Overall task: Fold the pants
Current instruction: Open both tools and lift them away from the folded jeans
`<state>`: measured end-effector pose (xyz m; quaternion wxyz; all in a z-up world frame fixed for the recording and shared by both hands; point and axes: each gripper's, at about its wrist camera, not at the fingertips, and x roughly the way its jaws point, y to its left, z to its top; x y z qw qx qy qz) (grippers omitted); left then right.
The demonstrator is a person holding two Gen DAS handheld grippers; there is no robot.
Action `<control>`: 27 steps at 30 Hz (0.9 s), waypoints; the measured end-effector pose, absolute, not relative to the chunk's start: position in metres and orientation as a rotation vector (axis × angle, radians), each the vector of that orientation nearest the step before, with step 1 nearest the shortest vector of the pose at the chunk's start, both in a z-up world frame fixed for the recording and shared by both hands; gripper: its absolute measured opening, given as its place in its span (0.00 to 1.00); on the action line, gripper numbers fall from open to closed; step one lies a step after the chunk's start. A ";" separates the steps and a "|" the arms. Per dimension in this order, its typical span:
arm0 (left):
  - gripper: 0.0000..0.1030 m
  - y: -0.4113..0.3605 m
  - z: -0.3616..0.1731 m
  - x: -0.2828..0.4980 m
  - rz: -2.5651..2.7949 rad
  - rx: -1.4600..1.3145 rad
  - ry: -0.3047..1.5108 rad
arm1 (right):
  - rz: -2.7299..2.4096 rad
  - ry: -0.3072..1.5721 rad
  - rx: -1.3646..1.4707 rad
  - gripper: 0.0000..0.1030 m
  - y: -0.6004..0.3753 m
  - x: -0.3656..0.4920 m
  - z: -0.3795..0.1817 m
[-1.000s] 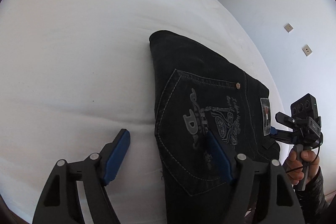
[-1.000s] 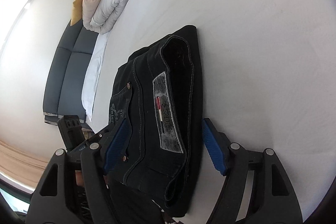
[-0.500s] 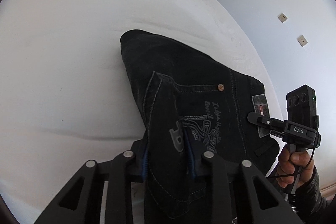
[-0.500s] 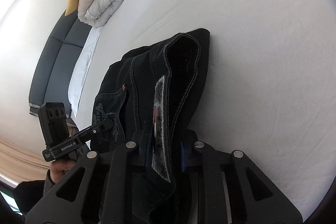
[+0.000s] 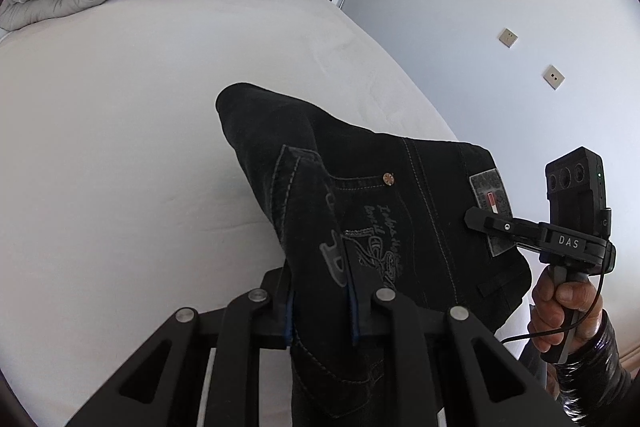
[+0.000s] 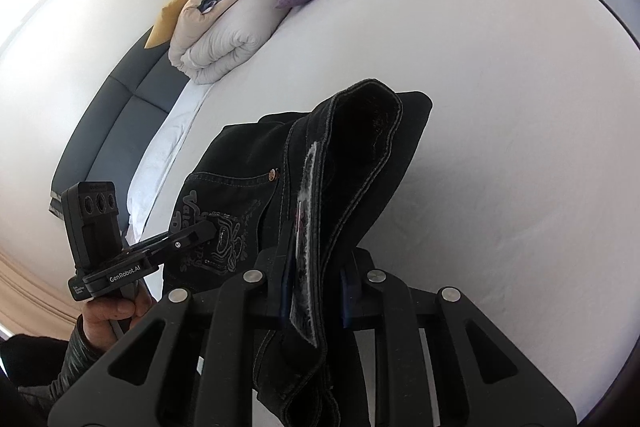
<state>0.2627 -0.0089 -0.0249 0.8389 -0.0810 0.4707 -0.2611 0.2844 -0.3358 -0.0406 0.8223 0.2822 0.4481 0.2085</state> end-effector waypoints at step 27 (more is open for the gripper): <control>1.00 -0.040 0.011 0.193 -0.310 0.143 0.726 | 0.172 0.799 0.552 0.48 -0.416 0.192 -0.033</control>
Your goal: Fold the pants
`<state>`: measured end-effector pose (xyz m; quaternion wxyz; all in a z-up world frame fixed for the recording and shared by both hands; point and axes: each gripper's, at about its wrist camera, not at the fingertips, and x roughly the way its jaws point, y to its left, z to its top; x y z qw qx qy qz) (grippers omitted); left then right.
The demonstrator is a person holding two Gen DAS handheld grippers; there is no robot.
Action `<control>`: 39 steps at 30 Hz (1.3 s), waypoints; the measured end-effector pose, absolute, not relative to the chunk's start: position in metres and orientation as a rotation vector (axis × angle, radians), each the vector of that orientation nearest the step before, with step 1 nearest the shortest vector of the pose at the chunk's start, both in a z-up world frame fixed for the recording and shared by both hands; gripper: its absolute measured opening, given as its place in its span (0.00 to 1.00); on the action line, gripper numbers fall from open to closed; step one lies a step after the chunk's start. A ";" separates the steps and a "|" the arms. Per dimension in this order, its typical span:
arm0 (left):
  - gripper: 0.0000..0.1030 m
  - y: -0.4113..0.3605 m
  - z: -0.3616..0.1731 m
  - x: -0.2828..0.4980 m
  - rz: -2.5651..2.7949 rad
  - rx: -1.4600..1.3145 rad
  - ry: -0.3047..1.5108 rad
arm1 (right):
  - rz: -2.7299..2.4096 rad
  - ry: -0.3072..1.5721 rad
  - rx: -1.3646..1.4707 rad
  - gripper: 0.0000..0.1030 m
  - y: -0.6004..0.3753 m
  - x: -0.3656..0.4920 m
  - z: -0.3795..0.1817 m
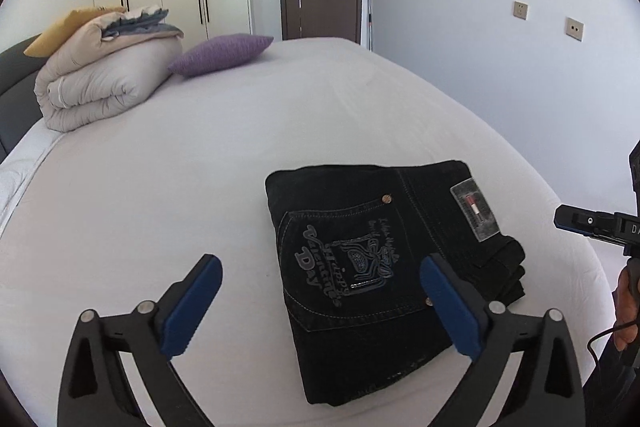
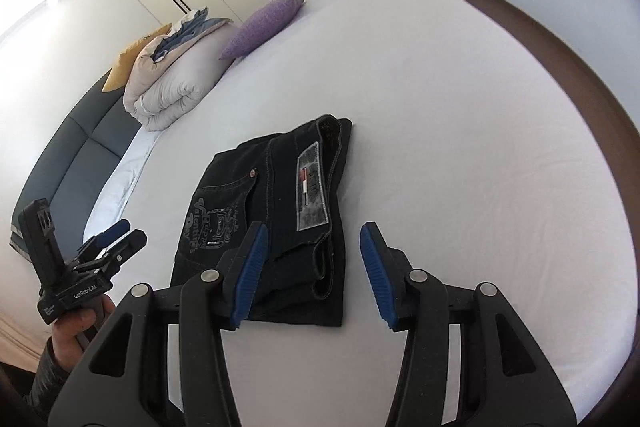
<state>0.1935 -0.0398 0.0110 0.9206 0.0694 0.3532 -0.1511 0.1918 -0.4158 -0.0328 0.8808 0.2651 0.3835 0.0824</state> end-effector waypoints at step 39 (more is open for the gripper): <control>1.00 0.023 0.037 0.042 0.032 0.014 0.670 | -0.126 0.535 0.190 1.00 -0.276 -0.019 0.084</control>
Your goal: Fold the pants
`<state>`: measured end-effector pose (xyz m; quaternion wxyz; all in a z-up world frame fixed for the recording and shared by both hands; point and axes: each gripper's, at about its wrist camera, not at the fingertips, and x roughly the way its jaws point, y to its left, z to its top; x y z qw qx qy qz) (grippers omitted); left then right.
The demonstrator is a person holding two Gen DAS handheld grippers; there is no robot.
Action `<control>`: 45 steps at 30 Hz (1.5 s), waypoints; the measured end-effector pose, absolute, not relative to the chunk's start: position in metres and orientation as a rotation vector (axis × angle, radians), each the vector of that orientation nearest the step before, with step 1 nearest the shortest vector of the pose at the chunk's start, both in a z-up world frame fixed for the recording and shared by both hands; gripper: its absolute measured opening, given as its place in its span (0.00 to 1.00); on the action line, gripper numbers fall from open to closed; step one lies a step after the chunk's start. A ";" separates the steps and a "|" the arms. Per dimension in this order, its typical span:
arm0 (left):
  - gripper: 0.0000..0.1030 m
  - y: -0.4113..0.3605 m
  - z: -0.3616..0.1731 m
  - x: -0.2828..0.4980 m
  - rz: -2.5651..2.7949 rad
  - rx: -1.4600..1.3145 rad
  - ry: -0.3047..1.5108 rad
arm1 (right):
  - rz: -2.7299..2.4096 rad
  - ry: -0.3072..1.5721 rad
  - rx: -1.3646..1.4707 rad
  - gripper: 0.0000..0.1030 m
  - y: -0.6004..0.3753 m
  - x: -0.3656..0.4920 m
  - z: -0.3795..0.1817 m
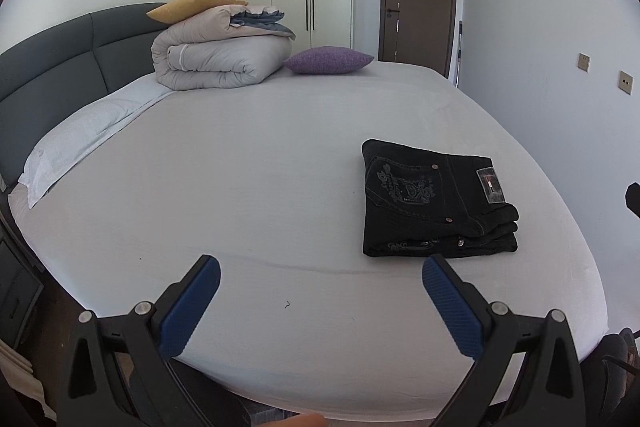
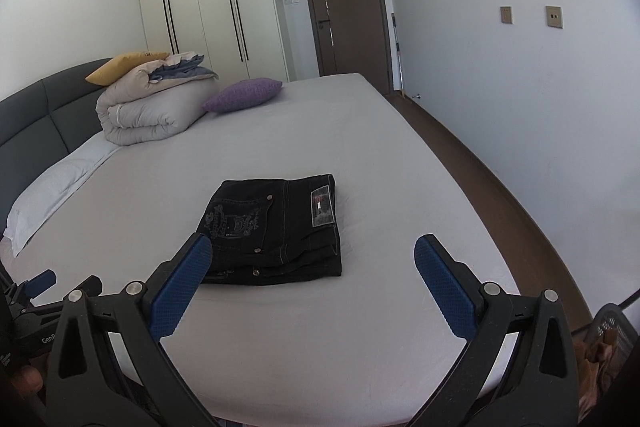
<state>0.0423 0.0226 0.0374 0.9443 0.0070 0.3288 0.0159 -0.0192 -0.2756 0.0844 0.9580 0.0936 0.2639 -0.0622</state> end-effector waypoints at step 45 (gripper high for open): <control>1.00 0.017 0.017 0.046 0.024 0.027 0.721 | -0.116 0.690 0.158 1.00 -0.263 0.020 0.024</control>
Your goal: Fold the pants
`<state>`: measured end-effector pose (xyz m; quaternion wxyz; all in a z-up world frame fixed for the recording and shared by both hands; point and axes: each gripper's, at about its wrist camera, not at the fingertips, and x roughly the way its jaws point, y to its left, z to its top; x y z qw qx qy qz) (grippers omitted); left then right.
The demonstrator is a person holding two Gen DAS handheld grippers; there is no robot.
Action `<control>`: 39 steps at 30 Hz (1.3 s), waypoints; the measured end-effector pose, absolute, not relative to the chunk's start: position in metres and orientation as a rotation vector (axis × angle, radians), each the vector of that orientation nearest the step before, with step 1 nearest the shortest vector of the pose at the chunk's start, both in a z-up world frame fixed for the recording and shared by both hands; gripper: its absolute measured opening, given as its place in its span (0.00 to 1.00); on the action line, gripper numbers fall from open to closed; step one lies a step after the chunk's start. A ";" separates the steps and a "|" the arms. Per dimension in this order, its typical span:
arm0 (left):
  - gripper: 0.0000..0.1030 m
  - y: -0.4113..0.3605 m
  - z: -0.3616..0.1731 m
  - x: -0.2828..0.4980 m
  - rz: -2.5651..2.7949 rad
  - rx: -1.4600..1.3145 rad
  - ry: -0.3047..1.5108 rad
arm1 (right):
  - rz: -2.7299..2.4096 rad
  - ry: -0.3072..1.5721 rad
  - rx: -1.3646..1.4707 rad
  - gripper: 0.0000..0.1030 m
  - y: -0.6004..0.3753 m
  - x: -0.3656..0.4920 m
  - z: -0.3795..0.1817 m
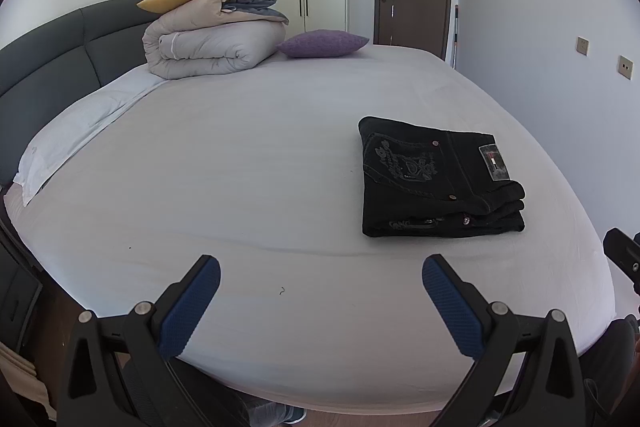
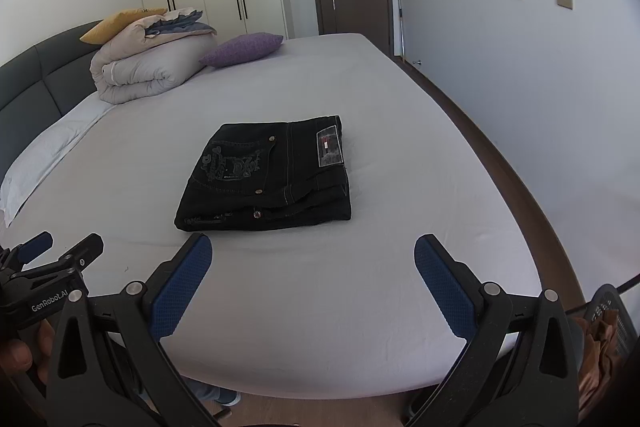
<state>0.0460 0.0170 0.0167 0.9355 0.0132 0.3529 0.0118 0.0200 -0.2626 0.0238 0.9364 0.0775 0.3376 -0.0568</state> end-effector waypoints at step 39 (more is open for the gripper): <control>1.00 0.014 0.015 0.046 0.023 0.032 0.723 | -0.115 0.707 0.157 1.00 -0.260 0.022 0.013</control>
